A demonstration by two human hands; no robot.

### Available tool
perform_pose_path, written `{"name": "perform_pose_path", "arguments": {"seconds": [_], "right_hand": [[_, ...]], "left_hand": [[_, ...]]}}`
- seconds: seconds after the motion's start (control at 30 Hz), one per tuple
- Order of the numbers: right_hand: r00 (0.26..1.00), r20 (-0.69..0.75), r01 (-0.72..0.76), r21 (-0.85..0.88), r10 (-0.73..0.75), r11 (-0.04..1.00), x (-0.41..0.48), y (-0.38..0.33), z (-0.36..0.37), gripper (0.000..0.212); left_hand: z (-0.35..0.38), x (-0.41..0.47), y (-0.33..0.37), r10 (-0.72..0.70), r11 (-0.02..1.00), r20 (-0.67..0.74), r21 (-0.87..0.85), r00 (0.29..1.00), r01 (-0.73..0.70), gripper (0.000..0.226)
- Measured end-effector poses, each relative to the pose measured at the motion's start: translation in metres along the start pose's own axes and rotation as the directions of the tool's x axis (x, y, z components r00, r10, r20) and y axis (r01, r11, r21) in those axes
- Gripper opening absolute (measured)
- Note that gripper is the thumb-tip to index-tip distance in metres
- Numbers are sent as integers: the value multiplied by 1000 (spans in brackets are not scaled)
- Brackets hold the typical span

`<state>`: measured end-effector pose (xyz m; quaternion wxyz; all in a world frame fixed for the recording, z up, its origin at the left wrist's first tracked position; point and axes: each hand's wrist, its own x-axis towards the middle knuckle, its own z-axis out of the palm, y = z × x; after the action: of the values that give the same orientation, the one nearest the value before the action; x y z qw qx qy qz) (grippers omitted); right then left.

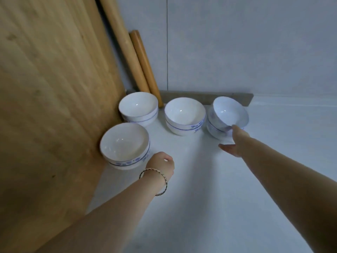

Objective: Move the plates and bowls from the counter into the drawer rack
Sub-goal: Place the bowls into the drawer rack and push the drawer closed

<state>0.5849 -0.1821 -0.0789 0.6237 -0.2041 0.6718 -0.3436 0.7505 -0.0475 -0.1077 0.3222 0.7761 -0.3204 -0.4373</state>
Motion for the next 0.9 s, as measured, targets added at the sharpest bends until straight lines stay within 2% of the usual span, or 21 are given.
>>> {"name": "perform_pose_path", "arguments": {"seconds": [0.2, 0.33, 0.47, 0.6, 0.7, 0.8, 0.9], "right_hand": [[996, 10, 90, 135, -93, 987, 36, -1, 3, 48], [990, -50, 131, -64, -135, 989, 29, 16, -13, 33], [992, 21, 127, -178, -125, 976, 1, 40, -43, 19], [990, 122, 102, -326, -65, 940, -41, 73, -80, 20], [974, 222, 153, -470, -51, 869, -82, 96, -109, 26], [936, 348, 250, -578, -42, 777, -125, 120, -136, 26], [878, 478, 345, -636, 2, 690, -170, 144, -158, 24]], "left_hand": [[17, 16, -11, -30, 997, 27, -74, 999, 32, 32], [28, 1, -17, -60, 990, 79, -122, 995, 70, 29], [37, -23, -8, -81, 955, 147, -271, 986, 119, 17], [42, -62, 0, -127, 910, 303, -343, 945, 232, 70], [43, -103, -4, -108, 859, 333, -442, 937, 257, 80], [35, -148, -22, -146, 847, 337, -443, 930, 293, 74], [26, -198, -53, -225, 811, 299, -471, 928, 348, 30]]}}
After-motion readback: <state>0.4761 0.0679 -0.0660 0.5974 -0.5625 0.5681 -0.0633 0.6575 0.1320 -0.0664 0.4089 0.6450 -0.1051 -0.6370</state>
